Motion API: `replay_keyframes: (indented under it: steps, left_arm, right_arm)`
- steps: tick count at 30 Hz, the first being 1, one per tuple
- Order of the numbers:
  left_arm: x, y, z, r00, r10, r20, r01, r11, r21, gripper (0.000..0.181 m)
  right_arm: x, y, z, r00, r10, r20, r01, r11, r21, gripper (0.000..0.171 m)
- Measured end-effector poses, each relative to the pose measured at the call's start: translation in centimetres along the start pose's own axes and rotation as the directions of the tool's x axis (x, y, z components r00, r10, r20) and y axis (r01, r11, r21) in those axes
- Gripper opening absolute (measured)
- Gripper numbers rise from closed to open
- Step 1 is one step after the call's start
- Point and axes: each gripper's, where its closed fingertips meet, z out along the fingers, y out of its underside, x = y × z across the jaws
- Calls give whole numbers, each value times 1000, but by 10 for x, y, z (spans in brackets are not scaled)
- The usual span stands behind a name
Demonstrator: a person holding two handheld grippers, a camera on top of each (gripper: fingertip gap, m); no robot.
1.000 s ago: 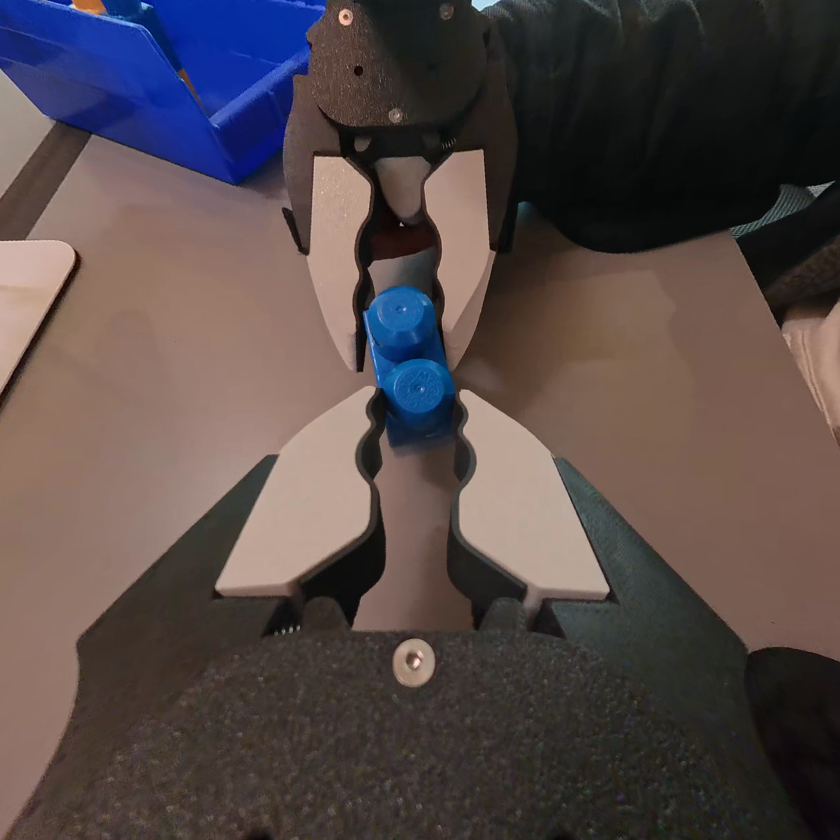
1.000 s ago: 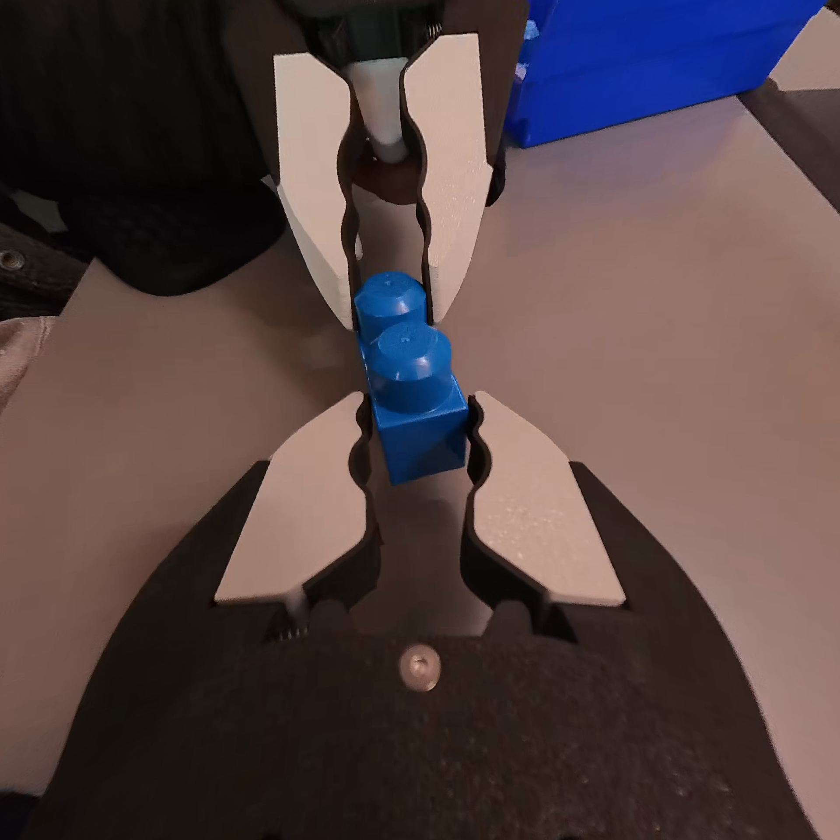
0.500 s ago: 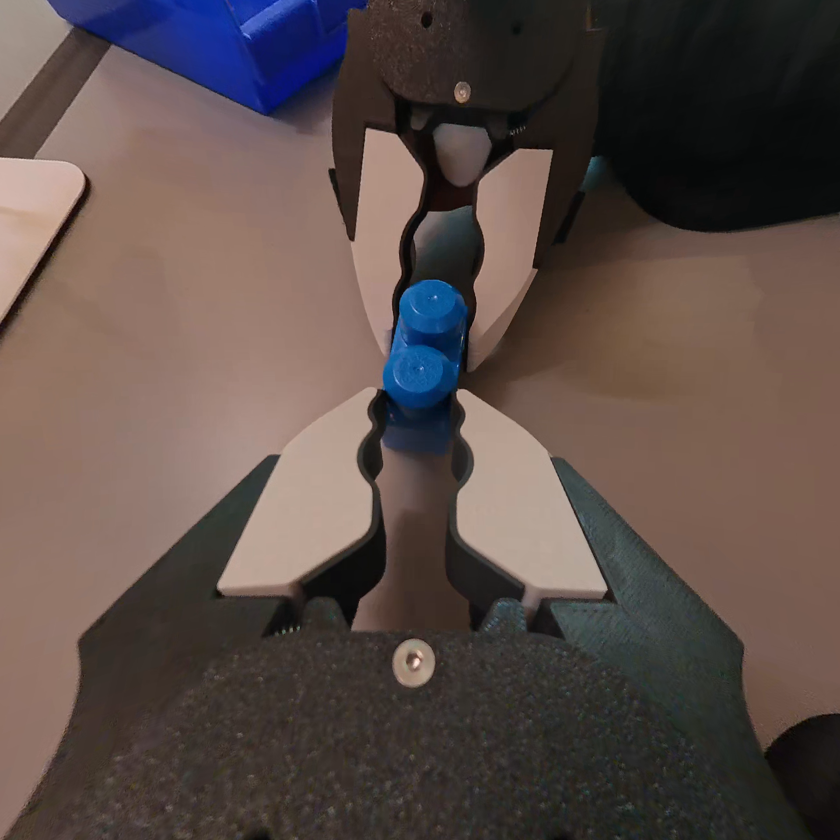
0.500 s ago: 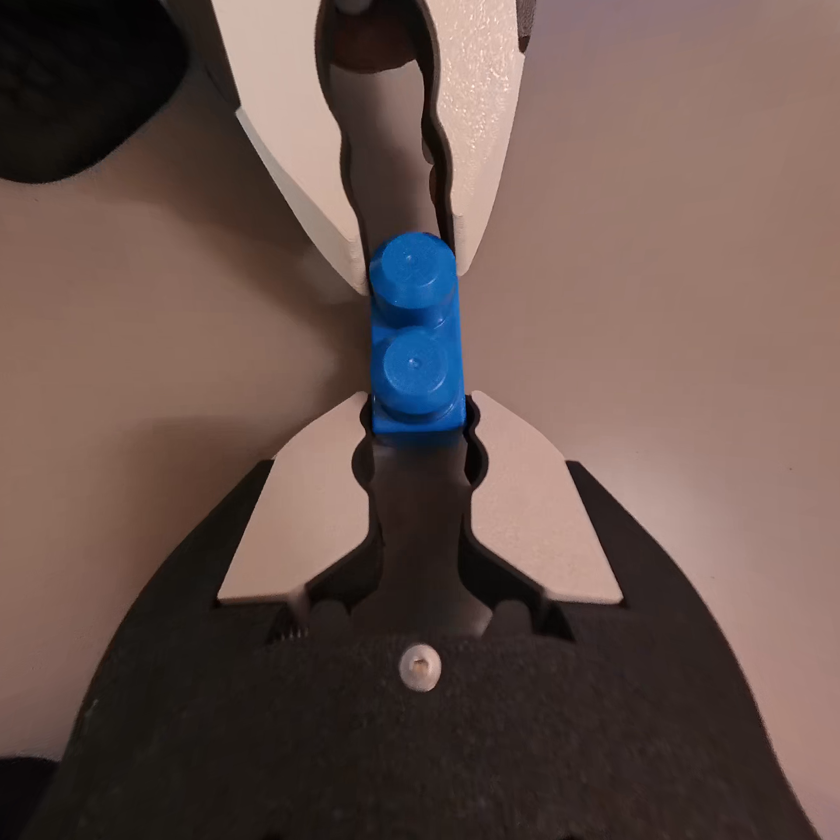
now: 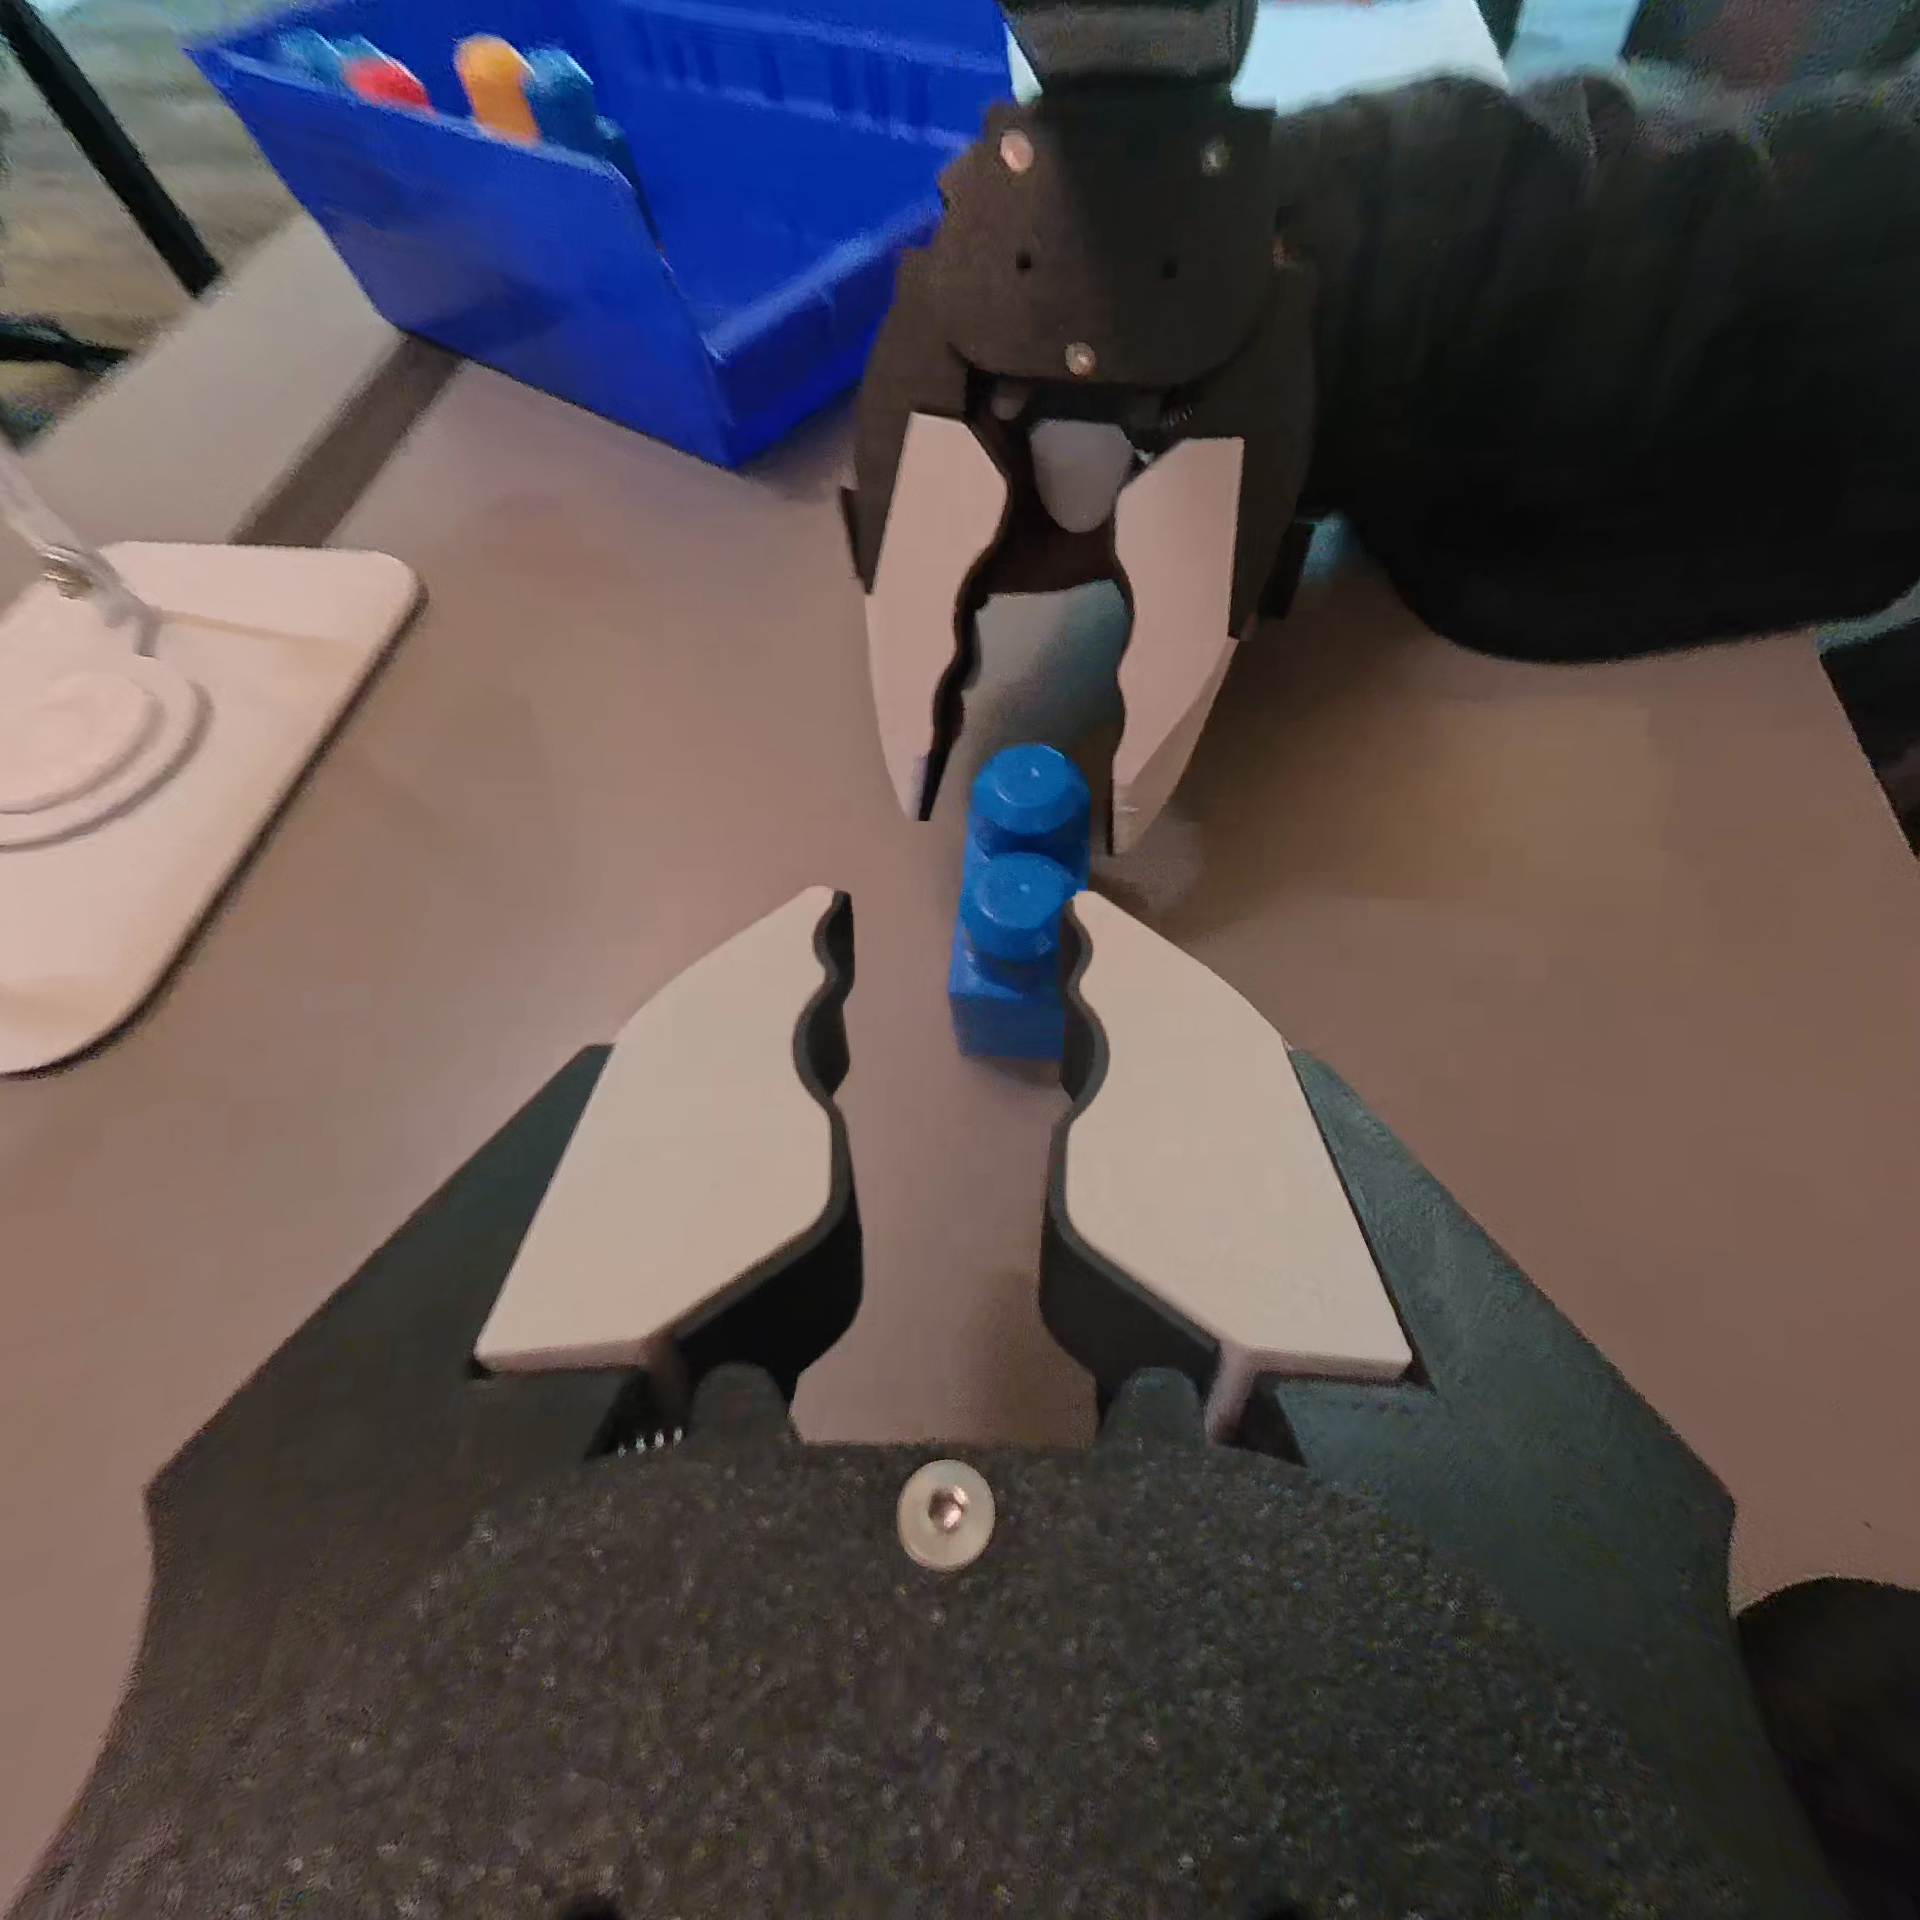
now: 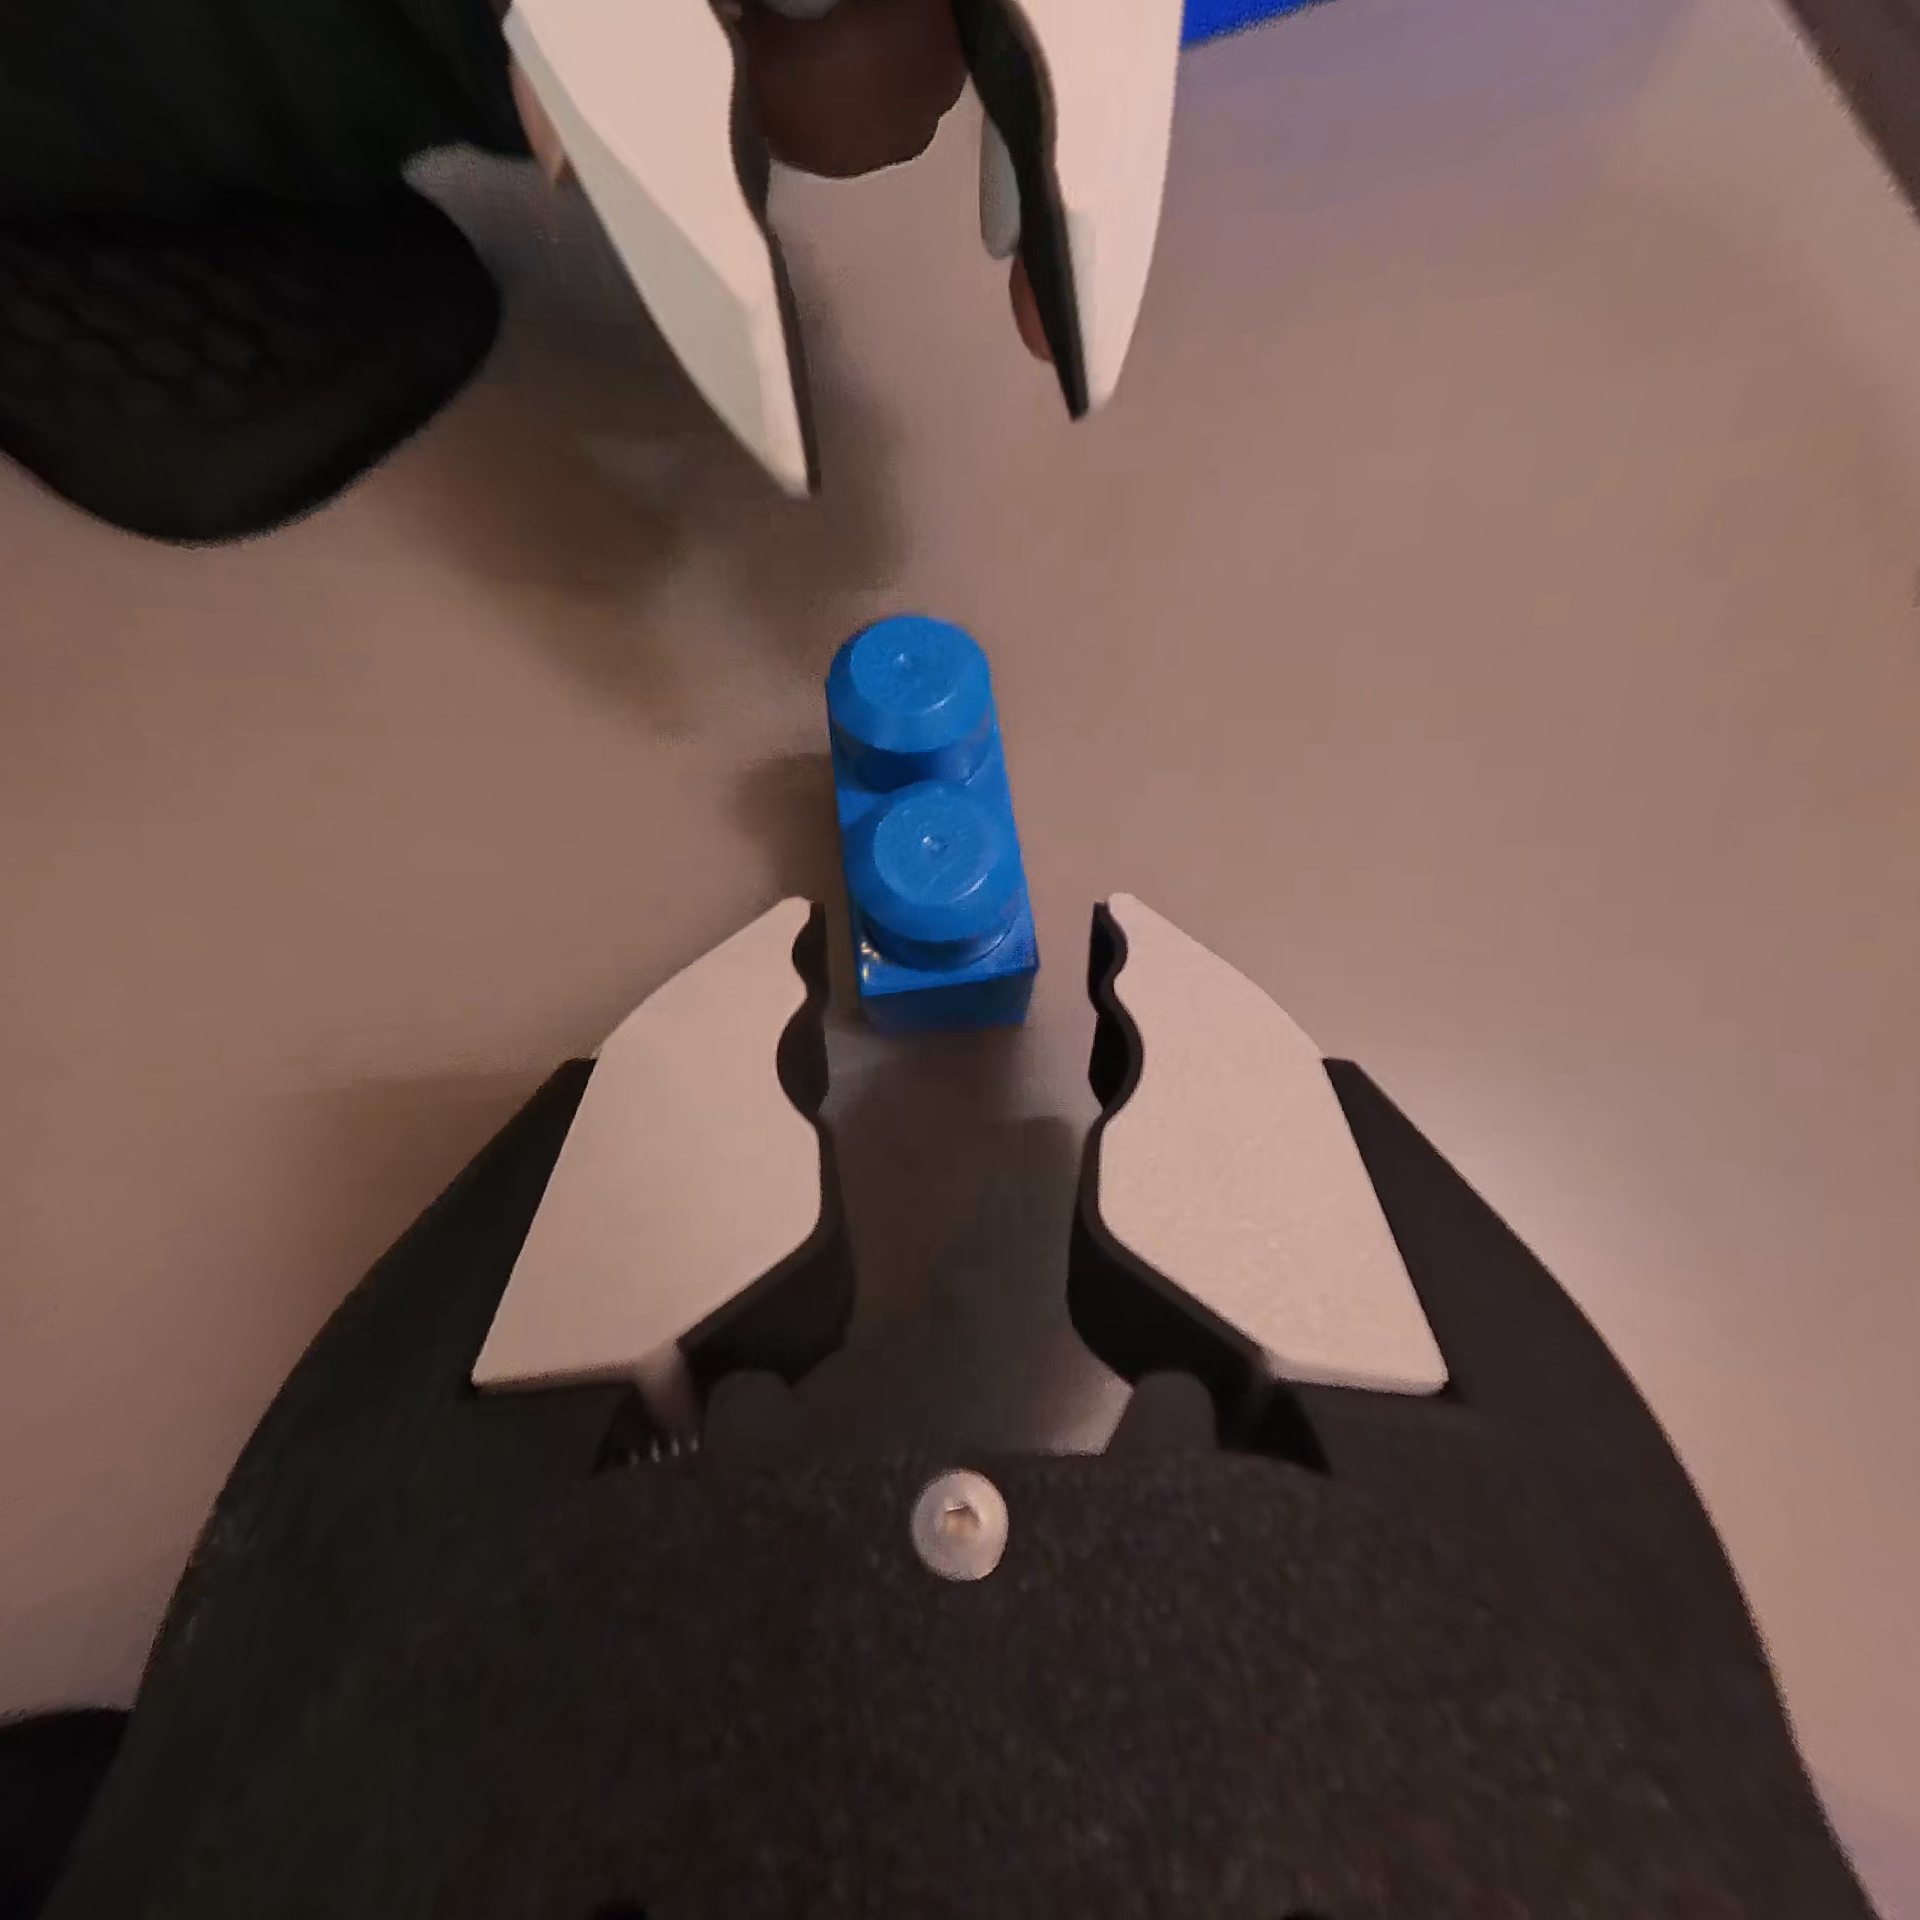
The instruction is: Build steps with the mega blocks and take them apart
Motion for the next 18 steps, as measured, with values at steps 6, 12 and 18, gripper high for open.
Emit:
replay_keyframes:
  steps: [6,12,18]
  left_arm:
    - [-49,-43,-69,961,-101,256,36,969,246,30]
    - [-96,-46,-174,817,-217,534,16,934,356,13]
    - [-137,15,-256,664,-195,722,156,980,122,0]
  right_arm:
    - [18,-44,-31,995,88,-38,-71,942,328,46]
    - [55,-53,-56,957,197,-212,-72,872,485,31]
    - [65,-50,-61,937,225,-266,-68,866,495,19]
